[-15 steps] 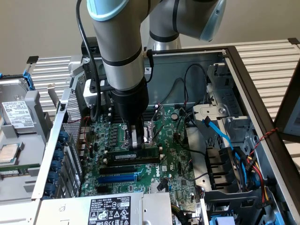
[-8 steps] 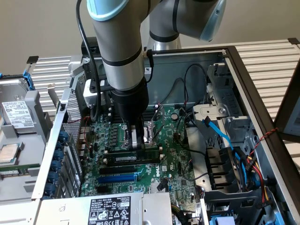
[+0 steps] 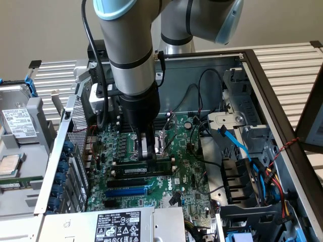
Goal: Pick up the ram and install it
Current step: 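Insert the ram into the slot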
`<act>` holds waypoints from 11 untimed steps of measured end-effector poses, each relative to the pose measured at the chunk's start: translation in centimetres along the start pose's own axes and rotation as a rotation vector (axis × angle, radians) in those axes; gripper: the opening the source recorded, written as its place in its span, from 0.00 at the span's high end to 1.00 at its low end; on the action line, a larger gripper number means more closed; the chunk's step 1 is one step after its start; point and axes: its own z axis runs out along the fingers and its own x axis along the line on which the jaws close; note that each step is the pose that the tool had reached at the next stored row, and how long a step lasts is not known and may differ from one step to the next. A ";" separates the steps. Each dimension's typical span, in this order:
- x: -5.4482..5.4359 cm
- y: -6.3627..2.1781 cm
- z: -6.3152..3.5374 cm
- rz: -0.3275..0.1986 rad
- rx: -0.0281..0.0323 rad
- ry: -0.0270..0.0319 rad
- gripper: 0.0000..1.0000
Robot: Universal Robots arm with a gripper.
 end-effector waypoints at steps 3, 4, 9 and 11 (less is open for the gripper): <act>0.0 -0.05 -0.23 0.000 -0.0001 0.0001 0.80; 0.0 -0.07 -0.29 0.000 -0.0002 0.0001 0.80; 0.0 -0.17 -0.41 0.000 -0.0012 0.0001 0.80; 0.0 -0.17 -0.41 0.000 -0.0012 0.0001 0.80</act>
